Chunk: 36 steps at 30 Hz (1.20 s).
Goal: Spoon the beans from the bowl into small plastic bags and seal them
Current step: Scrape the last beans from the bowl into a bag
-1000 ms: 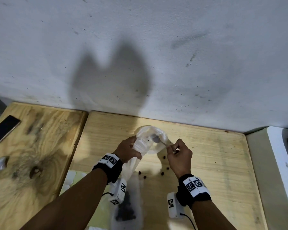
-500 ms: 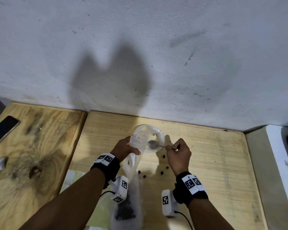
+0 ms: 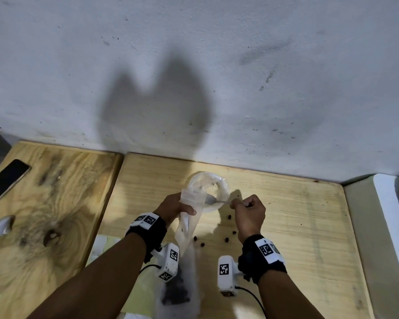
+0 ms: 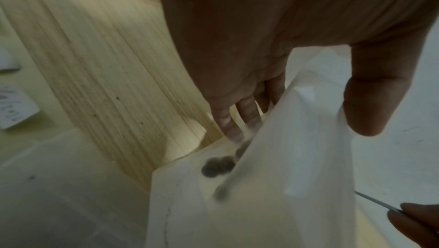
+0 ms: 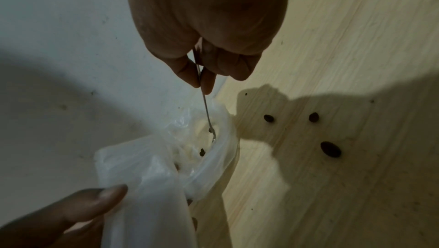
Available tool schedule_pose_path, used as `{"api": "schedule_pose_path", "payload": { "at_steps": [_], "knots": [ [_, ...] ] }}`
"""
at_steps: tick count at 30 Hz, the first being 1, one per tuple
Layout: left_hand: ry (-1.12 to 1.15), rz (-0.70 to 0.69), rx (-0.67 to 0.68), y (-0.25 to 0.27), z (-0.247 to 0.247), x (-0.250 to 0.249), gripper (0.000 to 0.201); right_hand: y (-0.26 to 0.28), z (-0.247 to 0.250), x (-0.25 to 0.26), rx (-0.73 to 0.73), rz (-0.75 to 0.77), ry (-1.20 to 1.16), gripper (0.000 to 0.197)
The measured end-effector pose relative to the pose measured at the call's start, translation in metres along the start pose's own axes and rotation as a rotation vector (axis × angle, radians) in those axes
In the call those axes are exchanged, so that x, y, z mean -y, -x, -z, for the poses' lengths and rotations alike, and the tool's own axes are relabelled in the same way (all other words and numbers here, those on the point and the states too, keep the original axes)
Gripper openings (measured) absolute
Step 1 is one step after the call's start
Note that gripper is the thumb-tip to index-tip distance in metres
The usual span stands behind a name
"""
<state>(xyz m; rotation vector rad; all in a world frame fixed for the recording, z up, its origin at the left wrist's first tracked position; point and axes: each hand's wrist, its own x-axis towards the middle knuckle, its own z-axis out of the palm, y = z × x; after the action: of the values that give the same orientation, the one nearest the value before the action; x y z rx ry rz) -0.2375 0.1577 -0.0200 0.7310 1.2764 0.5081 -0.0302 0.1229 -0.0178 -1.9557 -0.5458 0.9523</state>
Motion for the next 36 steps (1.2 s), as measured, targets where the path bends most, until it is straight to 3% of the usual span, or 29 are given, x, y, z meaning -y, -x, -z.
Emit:
{"api": "schedule_pose_path", "payload": {
  "at_steps": [4,6,10,13,17,25,32,36],
  "knots": [
    [-0.011,-0.006,0.072,0.000,-0.002,0.001,0.074,-0.003,-0.009,-0.001,-0.004,-0.111,-0.016,0.033],
    [-0.016,-0.002,0.111,0.001,-0.003,0.001,0.066,-0.006,-0.011,-0.001,-0.024,-0.210,-0.067,0.033],
    [0.005,0.031,0.085,0.002,-0.004,0.000,0.059,-0.009,-0.011,-0.005,-0.048,-0.301,-0.102,0.016],
    [0.023,0.049,0.059,0.000,-0.002,0.001,0.054,-0.006,-0.011,-0.009,-0.054,-0.292,-0.134,0.008],
    [0.040,0.080,0.064,-0.001,0.002,0.002,0.054,-0.008,-0.012,-0.019,-0.027,-0.257,-0.165,0.023],
    [0.118,0.035,0.007,0.000,0.005,0.002,0.080,-0.015,0.000,-0.027,0.009,-0.262,-0.190,0.031],
    [0.209,-0.014,-0.031,-0.003,-0.004,0.000,0.087,-0.013,0.009,-0.021,-0.085,-0.160,-0.133,0.038],
    [0.197,-0.015,-0.012,-0.002,-0.011,0.001,0.081,-0.009,0.003,-0.013,-0.163,-0.044,-0.059,0.035]
  ]
}}
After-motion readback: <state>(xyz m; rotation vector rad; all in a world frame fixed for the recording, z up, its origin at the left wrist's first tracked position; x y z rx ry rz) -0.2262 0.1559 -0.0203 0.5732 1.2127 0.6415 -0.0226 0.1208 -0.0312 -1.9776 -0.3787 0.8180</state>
